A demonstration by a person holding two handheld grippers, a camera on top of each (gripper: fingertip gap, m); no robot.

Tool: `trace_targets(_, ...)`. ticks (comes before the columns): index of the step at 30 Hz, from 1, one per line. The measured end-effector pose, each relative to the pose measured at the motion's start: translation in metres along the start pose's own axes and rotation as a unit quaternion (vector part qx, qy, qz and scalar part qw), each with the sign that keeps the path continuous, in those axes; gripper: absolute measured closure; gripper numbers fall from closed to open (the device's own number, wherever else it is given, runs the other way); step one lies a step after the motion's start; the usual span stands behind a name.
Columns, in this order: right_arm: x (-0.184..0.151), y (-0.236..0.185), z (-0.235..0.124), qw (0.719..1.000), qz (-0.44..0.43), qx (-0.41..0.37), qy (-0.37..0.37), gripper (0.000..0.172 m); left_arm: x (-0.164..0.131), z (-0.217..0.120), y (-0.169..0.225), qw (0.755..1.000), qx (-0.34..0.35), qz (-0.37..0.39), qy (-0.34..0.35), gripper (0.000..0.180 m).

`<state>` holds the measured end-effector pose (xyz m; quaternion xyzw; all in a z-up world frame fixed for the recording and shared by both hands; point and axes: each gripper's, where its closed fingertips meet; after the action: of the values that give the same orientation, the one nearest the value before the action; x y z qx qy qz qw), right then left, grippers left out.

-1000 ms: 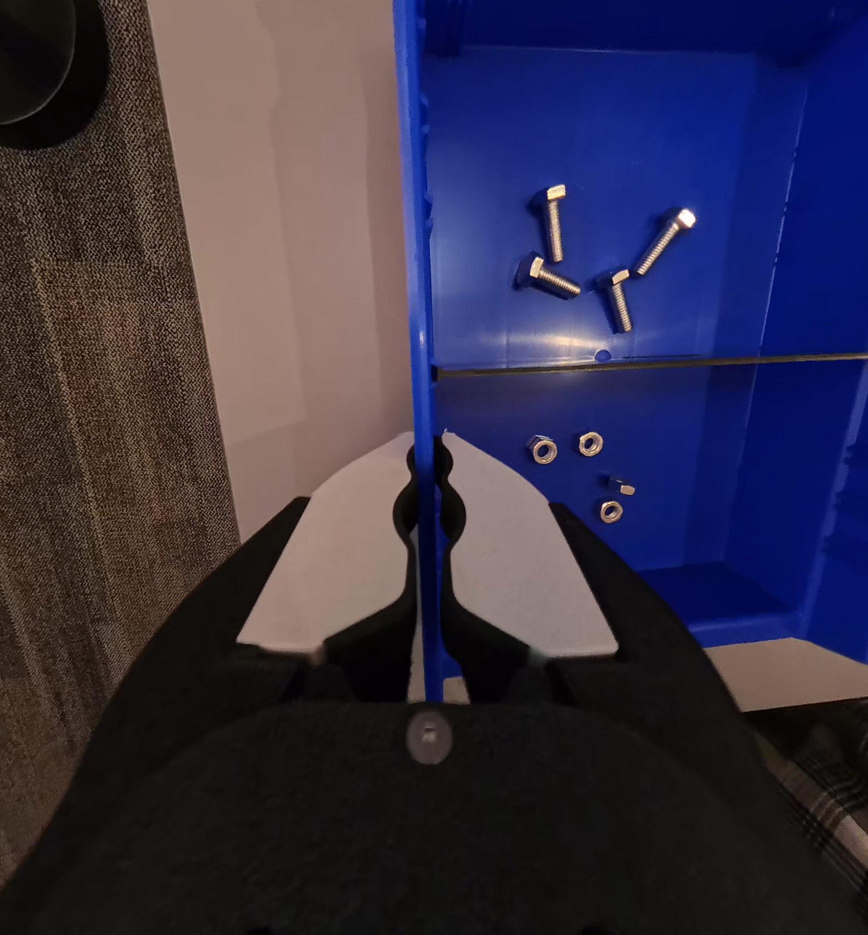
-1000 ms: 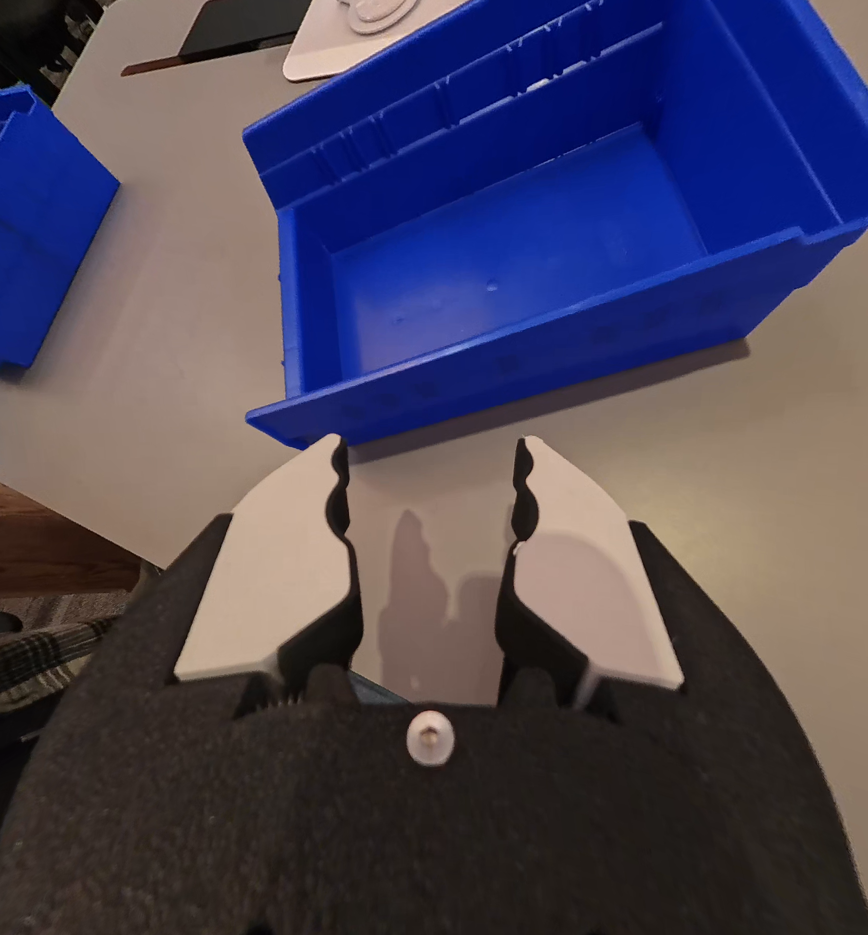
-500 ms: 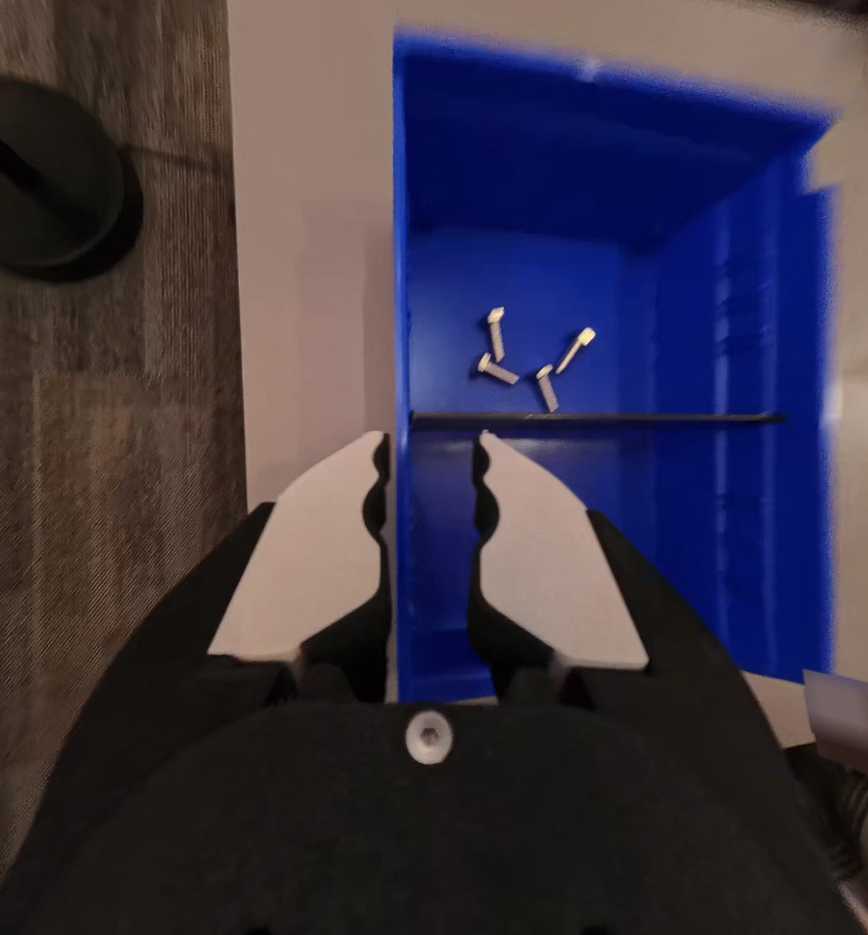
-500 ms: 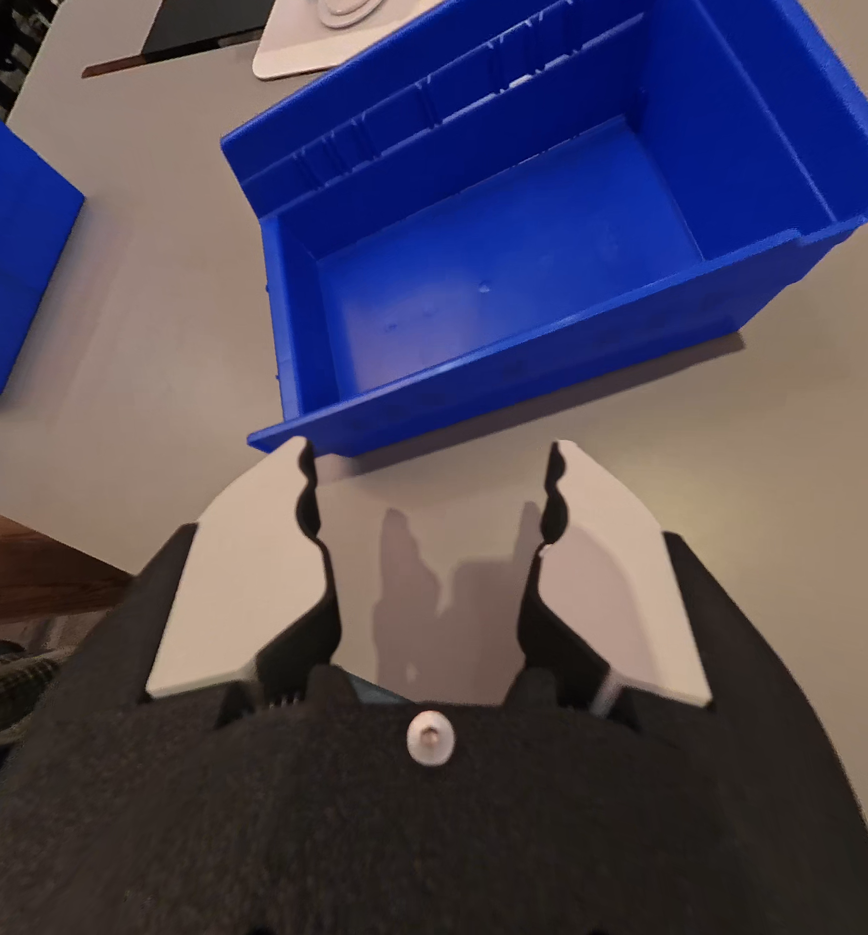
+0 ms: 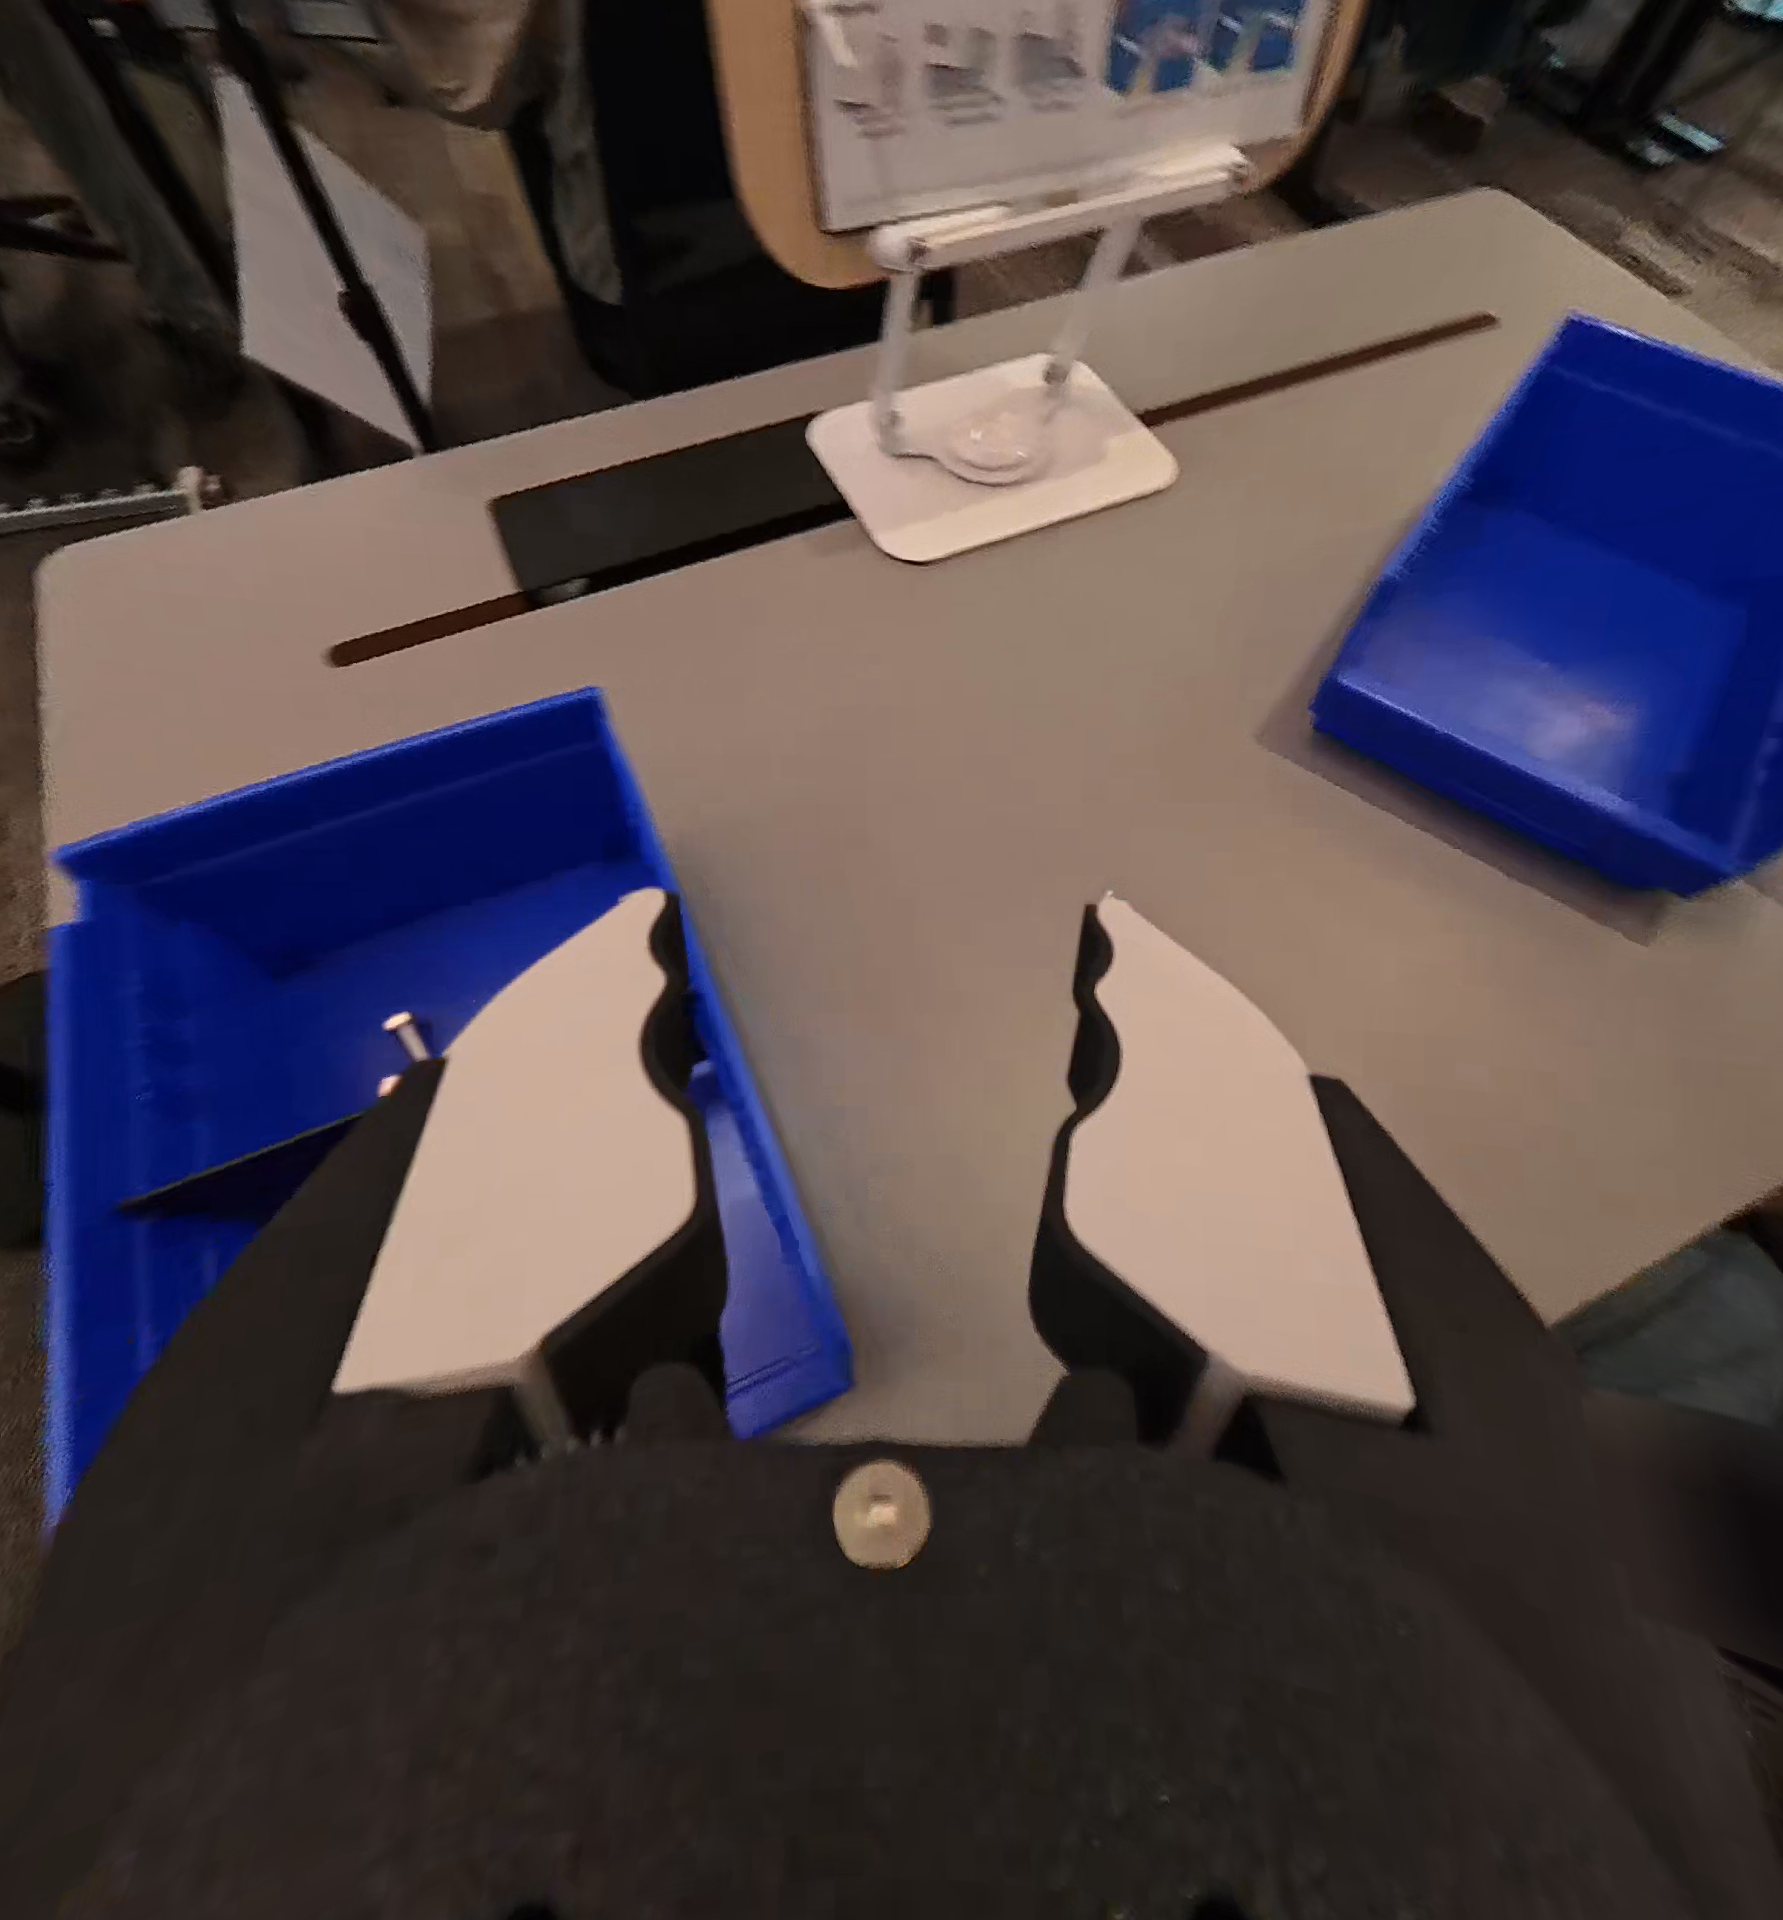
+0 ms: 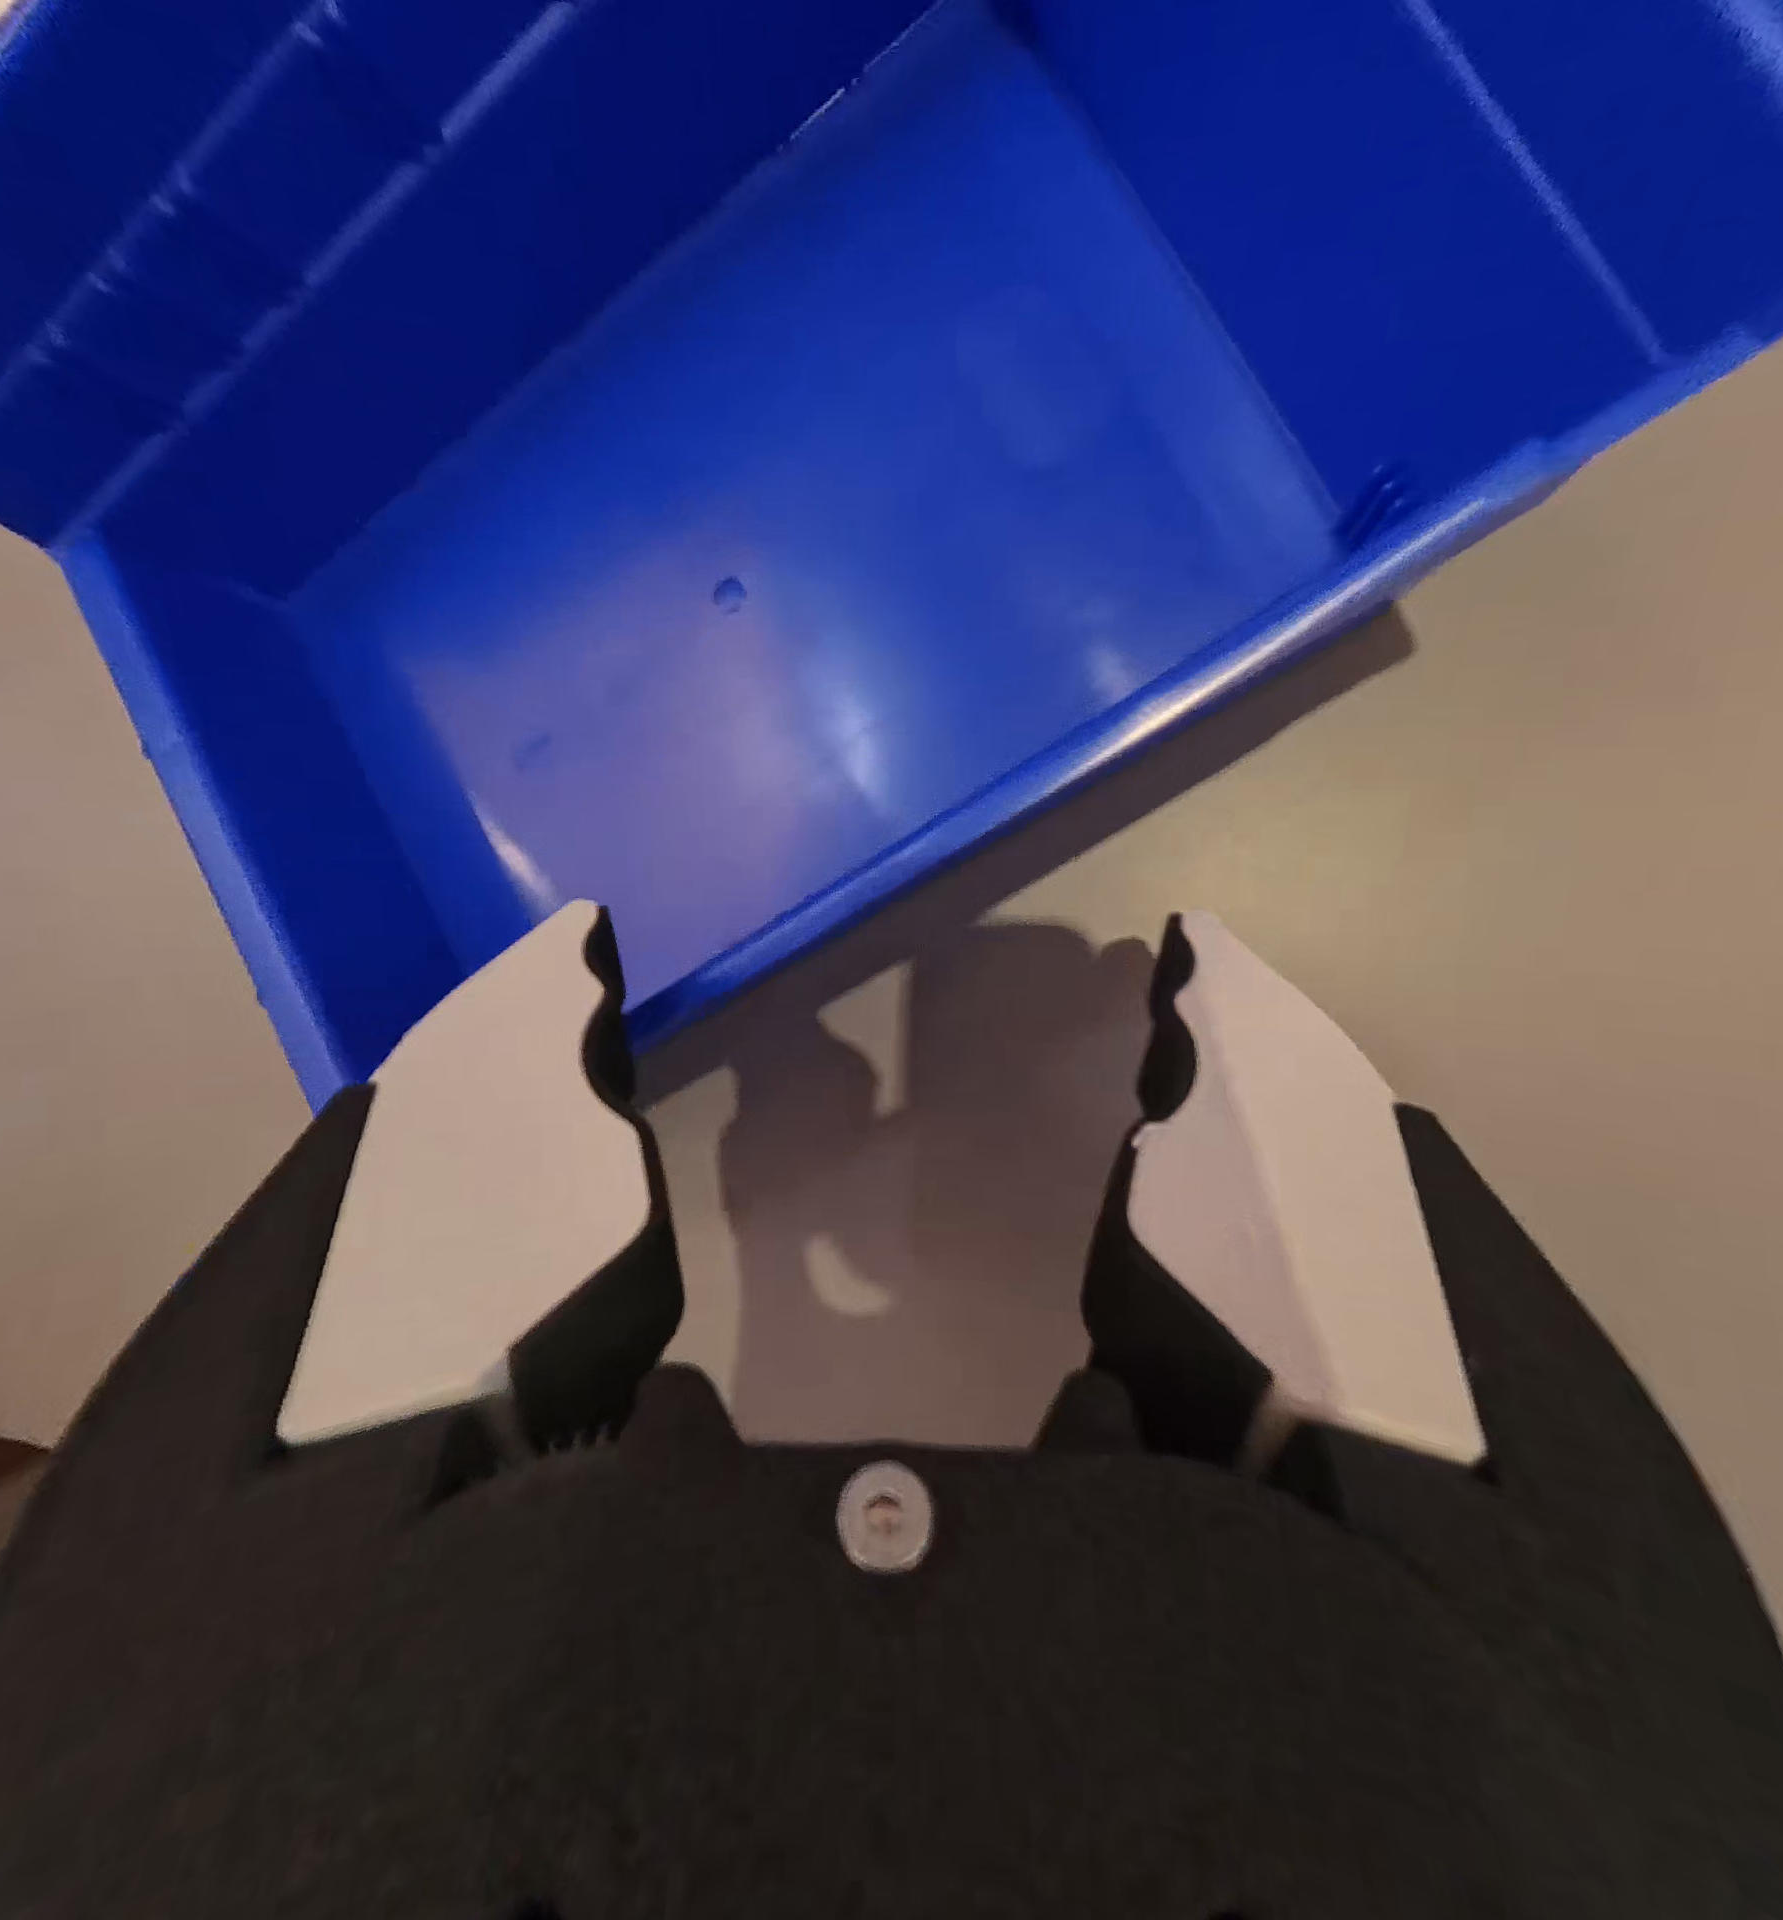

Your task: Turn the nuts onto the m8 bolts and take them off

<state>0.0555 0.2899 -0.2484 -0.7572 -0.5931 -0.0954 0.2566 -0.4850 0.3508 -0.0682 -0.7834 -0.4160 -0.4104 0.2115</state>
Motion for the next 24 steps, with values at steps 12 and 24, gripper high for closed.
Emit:
trace_targets(12,0.001,0.004,-0.007,0.994,-0.014,0.029,-0.108,0.145,-0.024,0.026,0.099,0.991,-0.129,0.039,-0.026,0.112)
trace_targets(24,0.026,0.094,-0.023,0.988,-0.026,-0.039,-0.15,0.166,-0.049,0.047,0.118,0.983,-0.174,0.023,-0.057,0.117)
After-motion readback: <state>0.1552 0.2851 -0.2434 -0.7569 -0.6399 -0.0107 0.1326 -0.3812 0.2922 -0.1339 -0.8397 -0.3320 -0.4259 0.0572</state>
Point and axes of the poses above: each gripper's, where its closed fingertips meet, z out along the fingers, x out of its top, y = z × x across the jaws, and after that the axes turned 3 degrees about -y, right-handed
